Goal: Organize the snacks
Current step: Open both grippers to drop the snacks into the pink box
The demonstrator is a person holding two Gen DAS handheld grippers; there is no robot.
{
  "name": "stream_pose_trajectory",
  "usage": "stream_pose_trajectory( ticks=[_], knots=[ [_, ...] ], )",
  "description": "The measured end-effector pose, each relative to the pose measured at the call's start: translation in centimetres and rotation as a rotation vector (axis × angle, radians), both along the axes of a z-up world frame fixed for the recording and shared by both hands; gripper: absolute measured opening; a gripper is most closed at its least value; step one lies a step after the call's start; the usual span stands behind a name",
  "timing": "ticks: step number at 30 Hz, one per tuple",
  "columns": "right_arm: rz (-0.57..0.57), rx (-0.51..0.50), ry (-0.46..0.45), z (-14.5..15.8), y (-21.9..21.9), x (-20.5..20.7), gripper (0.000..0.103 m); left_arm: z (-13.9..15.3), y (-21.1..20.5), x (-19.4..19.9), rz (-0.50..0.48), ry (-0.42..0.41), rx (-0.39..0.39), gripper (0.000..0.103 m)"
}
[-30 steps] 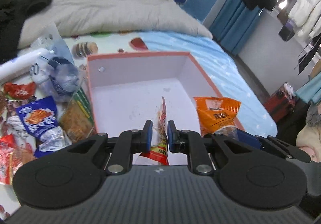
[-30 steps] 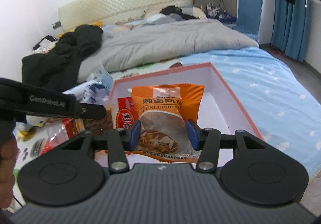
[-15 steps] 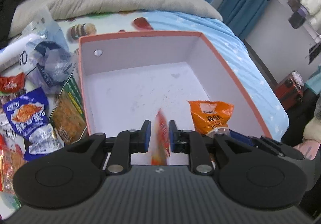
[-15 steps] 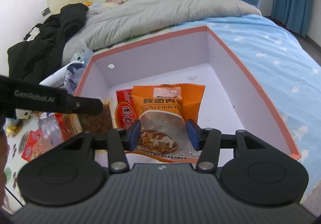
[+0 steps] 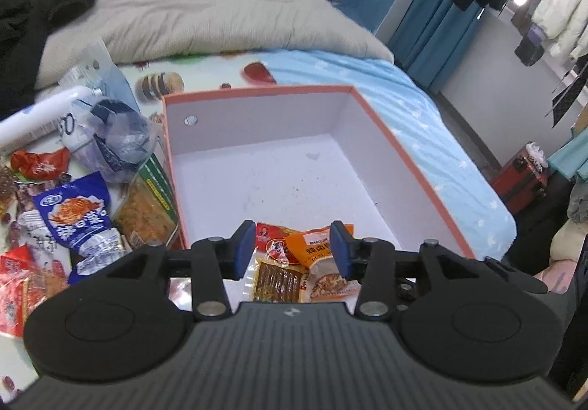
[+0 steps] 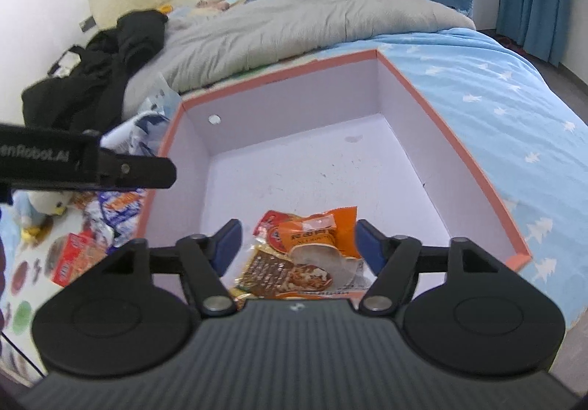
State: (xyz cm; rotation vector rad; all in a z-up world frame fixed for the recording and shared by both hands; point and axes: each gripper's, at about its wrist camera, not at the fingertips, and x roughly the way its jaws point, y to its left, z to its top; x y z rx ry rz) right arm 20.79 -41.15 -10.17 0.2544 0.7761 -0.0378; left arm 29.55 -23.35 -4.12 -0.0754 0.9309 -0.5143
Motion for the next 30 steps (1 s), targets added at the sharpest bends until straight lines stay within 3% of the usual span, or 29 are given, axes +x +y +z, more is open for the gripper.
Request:
stream_pose_trajectory(
  ticks=[3,13,22,30],
  knots=[
    [-0.038,0.023,-0.030,1.2,0.0,-1.6,0.096,1.6,1.3,-2.1,0.000,-0.026,-0.014,0.050],
    [-0.035,0.004,-0.124,5.3,3.2,-8.0,0.096,5.6,6.0,-10.6,0.018,-0.111,-0.049,0.050],
    [0.008,0.003,-0.201,7.2,7.1,-13.3,0.096,7.0,10.7,-17.8,0.053,-0.151,-0.059,0.050],
    [0.062,0.008,-0.212,7.0,9.8,-17.1,0.096,6.2,13.8,-21.9,0.094,-0.170,-0.050,0.050]
  ],
)
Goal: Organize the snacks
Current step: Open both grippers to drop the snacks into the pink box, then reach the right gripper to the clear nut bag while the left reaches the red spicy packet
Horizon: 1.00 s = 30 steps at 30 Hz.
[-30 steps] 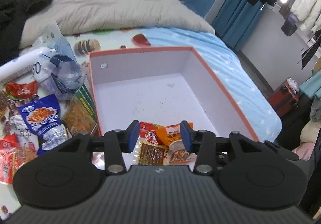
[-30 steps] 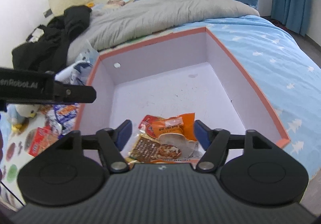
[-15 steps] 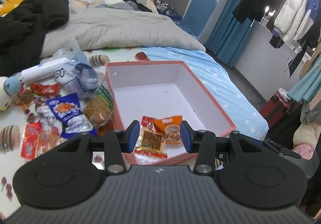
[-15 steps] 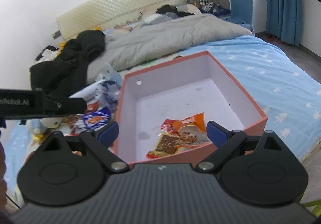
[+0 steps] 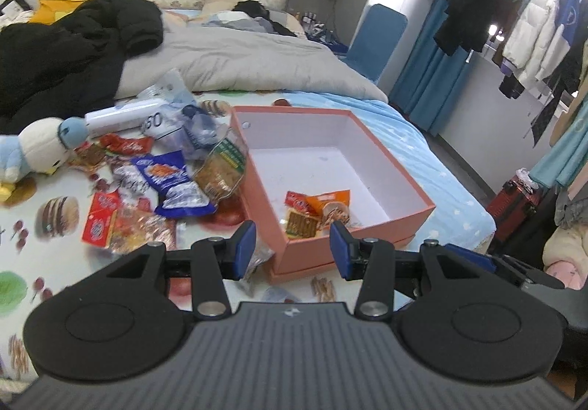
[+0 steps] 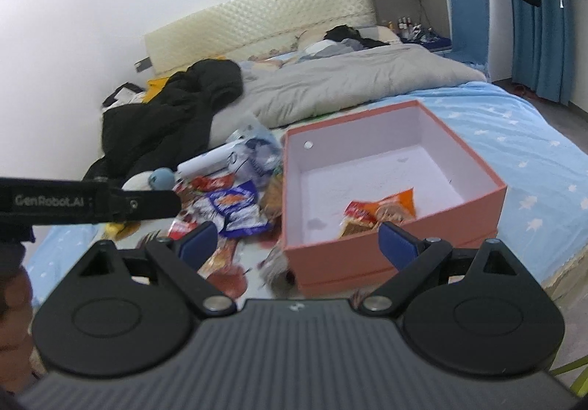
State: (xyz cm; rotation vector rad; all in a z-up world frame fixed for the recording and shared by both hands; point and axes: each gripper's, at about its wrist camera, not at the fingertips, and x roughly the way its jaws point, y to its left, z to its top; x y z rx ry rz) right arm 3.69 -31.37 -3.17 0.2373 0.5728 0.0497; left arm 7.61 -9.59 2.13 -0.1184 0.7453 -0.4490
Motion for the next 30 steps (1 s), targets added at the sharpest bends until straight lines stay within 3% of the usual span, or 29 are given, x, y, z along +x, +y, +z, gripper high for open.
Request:
stream_pose_trajectory(
  ticks=[4,7,14,25,30],
  knots=[
    [0.006,-0.013,0.002,-0.7,1.0,-1.4,0.096,-0.8,1.4,-1.3,0.032,-0.014,-0.012,0.050],
    [0.011,-0.035,0.000,-1.5,2.0,-2.8,0.096,-1.3,1.7,-2.4,0.040,-0.041,0.033,0.050],
    [0.085,-0.061,0.035,-2.5,3.9,-3.7,0.096,-3.0,2.5,-4.2,0.032,-0.021,0.063,0.050],
    [0.107,-0.101,0.070,-4.3,5.5,-3.3,0.096,-6.0,5.4,-3.4,0.123,0.045,0.061,0.060],
    [0.120,-0.127,0.060,-5.0,6.4,-2.7,0.096,-7.5,6.3,-2.2,0.157,0.065,0.073,0.073]
  ],
)
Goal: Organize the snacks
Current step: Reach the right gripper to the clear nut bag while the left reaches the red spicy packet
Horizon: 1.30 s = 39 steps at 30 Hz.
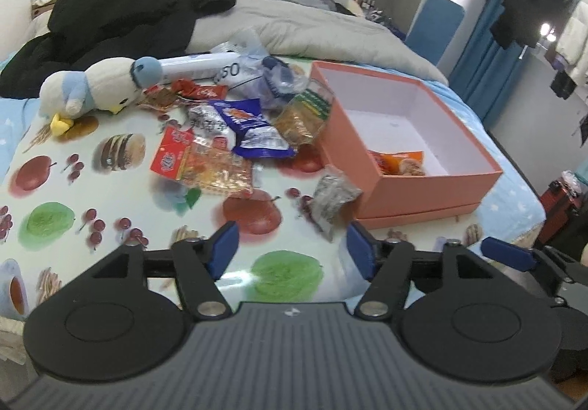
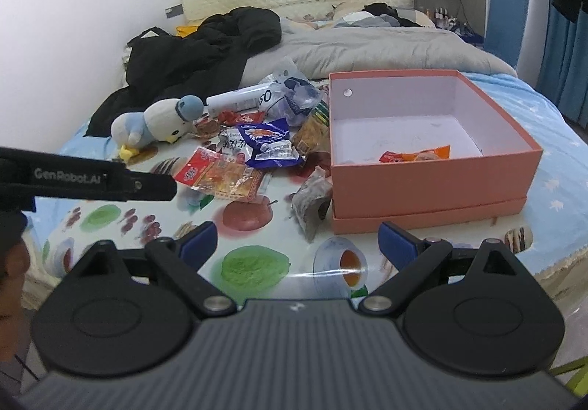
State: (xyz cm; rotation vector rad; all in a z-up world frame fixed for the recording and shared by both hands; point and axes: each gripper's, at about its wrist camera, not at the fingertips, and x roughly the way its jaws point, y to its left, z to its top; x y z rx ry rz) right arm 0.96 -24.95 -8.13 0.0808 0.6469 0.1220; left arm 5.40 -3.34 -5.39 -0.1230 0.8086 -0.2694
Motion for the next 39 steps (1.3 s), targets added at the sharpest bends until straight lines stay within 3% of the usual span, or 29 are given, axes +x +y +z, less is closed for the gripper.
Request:
stream_pose_trajectory(
  ticks=[11,13,15,24,26,29,32,37,39],
  knots=[
    [0.014,-0.058,0.001,-3.4,1.9,3.7,0.095,-6.7,3.2,7.0,0.111,0.088,0.009,0.073],
    [0.036,-0.081,0.006,-4.5,2.6,4.6,0.091,-8.4,4.1,8.6,0.133,0.111,-0.015,0.073],
    [0.042,-0.107,0.009,-5.5,3.4,5.5,0.080,-9.9,5.0,10.1,0.151,0.133,-0.051,0.073],
    [0.012,-0.176,0.058,-10.0,5.9,9.2,0.062,-15.3,7.5,16.0,0.280,0.219,-0.182,0.071],
    [-0.002,-0.189,0.071,-10.7,6.0,9.8,0.059,-15.9,7.5,17.0,0.272,0.212,-0.209,0.071],
    [-0.022,-0.210,0.090,-11.4,6.3,10.8,0.053,-16.5,6.7,18.3,0.242,0.215,-0.154,0.071],
    [-0.047,-0.243,0.103,-12.2,6.6,11.9,0.051,-17.3,6.4,19.4,0.232,0.218,-0.195,0.071],
    [-0.066,-0.297,0.119,-13.1,7.2,13.2,0.040,-17.5,5.9,21.1,0.267,0.217,-0.206,0.059],
    [-0.070,-0.329,0.117,-13.4,7.4,13.5,0.029,-17.7,6.2,21.4,0.310,0.223,-0.227,0.046]
  ],
)
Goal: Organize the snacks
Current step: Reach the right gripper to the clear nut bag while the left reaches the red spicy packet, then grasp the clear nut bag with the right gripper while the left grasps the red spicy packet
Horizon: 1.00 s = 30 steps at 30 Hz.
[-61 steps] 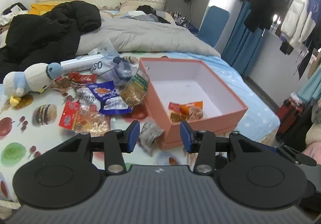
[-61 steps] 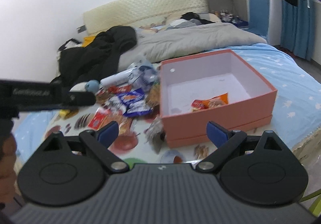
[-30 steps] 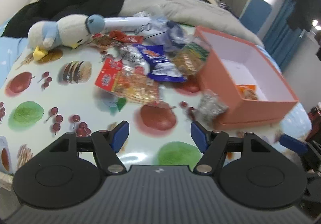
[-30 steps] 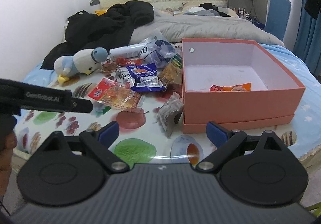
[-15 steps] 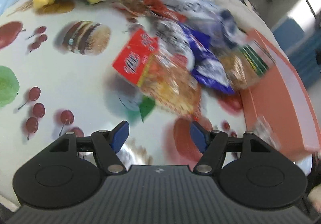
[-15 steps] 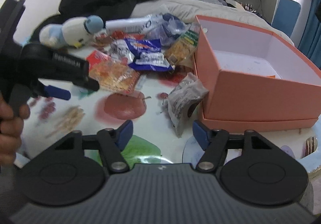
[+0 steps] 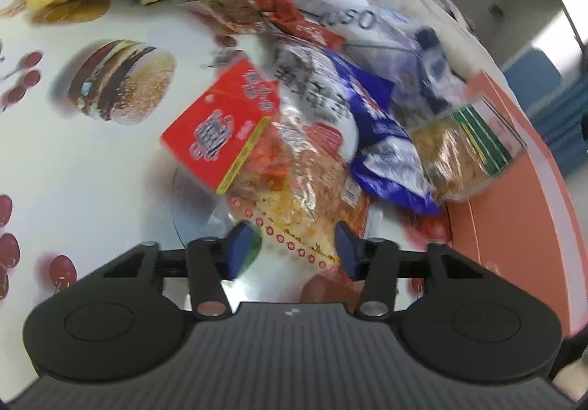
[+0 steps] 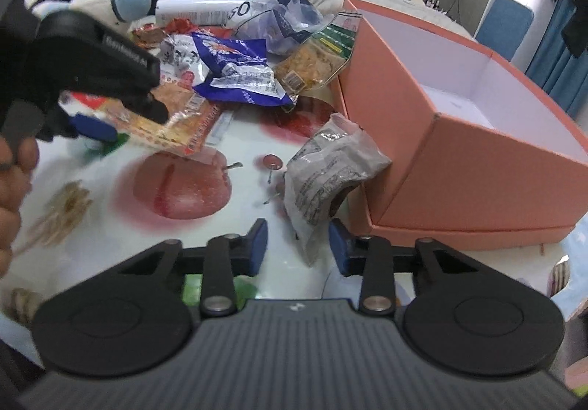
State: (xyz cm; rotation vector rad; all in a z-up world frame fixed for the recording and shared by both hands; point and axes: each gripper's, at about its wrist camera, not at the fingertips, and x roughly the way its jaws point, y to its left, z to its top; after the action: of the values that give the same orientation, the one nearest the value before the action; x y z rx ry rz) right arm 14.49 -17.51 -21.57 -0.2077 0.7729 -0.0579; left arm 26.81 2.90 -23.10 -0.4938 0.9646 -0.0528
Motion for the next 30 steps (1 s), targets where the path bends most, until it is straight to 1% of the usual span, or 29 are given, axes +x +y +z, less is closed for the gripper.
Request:
stream_pose_trajectory(
  ticks=[1,2,3,4,6,11,14,17,24,30],
  knots=[
    [-0.001,-0.011,0.004,-0.2,0.0,0.2,0.026,-0.1,0.4,0.0,0.026,0.003,-0.012,0.041],
    [-0.004,-0.016,0.012,-0.4,-0.1,0.5,0.025,-0.2,0.6,0.2,0.045,0.007,-0.018,0.030],
    [-0.006,-0.023,0.020,-0.5,-0.1,0.6,0.023,-0.3,0.9,0.3,0.057,0.013,-0.025,0.012],
    [-0.003,-0.039,0.025,-0.6,-0.1,0.8,0.021,-0.5,1.1,0.5,0.051,0.026,-0.040,0.007],
    [0.009,-0.046,0.027,-0.6,-0.1,0.8,0.019,-0.7,1.5,0.3,0.049,0.025,-0.065,0.004],
    [0.028,-0.028,0.027,-0.3,-0.1,0.1,0.016,0.0,1.7,-1.3,0.020,0.002,-0.065,0.001],
    [0.045,-0.008,0.032,0.0,0.1,-0.5,0.015,1.0,1.7,-3.0,-0.010,-0.008,-0.064,0.000],
    [0.080,-0.021,0.034,0.2,0.5,-1.3,0.015,1.6,1.8,-5.3,-0.039,-0.011,-0.077,0.000],
    [0.134,0.008,0.055,0.8,1.0,-3.2,0.015,2.5,3.7,-10.8,-0.035,0.012,-0.094,0.000],
    [0.182,0.104,0.087,1.7,1.1,-5.1,0.015,3.6,6.7,-14.7,0.002,-0.005,-0.085,0.000]
  ],
)
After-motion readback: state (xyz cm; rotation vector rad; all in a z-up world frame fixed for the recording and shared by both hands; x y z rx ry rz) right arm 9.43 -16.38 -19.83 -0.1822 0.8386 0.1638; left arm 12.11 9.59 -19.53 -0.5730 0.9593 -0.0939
